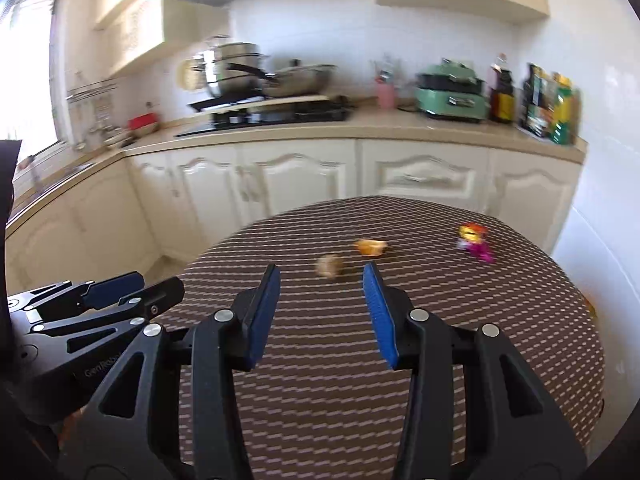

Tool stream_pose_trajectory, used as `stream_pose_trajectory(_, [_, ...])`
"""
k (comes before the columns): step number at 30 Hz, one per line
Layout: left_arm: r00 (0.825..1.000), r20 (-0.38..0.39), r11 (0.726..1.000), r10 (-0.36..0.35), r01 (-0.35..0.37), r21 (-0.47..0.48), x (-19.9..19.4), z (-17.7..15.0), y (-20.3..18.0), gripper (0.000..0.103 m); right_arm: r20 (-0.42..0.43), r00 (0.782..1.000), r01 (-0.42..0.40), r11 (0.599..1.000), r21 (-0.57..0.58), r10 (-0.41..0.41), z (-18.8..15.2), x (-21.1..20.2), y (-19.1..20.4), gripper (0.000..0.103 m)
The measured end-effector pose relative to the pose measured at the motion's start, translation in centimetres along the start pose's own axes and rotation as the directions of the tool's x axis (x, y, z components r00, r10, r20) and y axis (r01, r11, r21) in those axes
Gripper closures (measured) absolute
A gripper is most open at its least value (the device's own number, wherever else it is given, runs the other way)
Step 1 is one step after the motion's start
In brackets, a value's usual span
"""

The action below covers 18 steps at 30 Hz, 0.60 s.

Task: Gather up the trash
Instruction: 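Return both tools to the table toward the bun and orange crisp, then grasp the bread bun with the left tool while the right tool grasps the orange crisp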

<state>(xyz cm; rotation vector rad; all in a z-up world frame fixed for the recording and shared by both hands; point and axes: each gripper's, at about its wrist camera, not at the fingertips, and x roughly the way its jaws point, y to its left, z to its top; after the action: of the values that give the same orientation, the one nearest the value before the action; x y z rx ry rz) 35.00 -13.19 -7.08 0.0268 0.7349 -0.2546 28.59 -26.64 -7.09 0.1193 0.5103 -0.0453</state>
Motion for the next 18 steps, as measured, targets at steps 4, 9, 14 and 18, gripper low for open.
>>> stream_pose_trajectory(4, [0.998, -0.045, 0.998, -0.041, 0.042, 0.038, 3.0, 1.5, -3.1, 0.058, -0.026, 0.998, 0.051, 0.998, 0.037, -0.05, 1.0, 1.8, -4.3, 0.06])
stream_pose_trajectory(9, [0.989, -0.125, 0.995, -0.078, 0.084, 0.044, 8.2, 3.0, -5.7, 0.058, -0.053, 0.996, 0.075, 0.996, 0.057, -0.072, 2.5, 4.1, -7.6, 0.06])
stream_pose_trajectory(14, [0.981, -0.18, 0.996, -0.075, 0.082, 0.031, 11.8, 3.3, -6.0, 0.058, -0.085, 0.994, 0.073, 0.992, 0.098, -0.065, 3.7, 6.5, -10.7, 0.06])
stream_pose_trajectory(18, [0.973, -0.218, 0.996, -0.074, 0.084, 0.038, 14.3, 3.5, -6.3, 0.058, -0.101, 0.994, 0.062, 0.991, 0.119, -0.05, 4.1, 7.8, -12.3, 0.06])
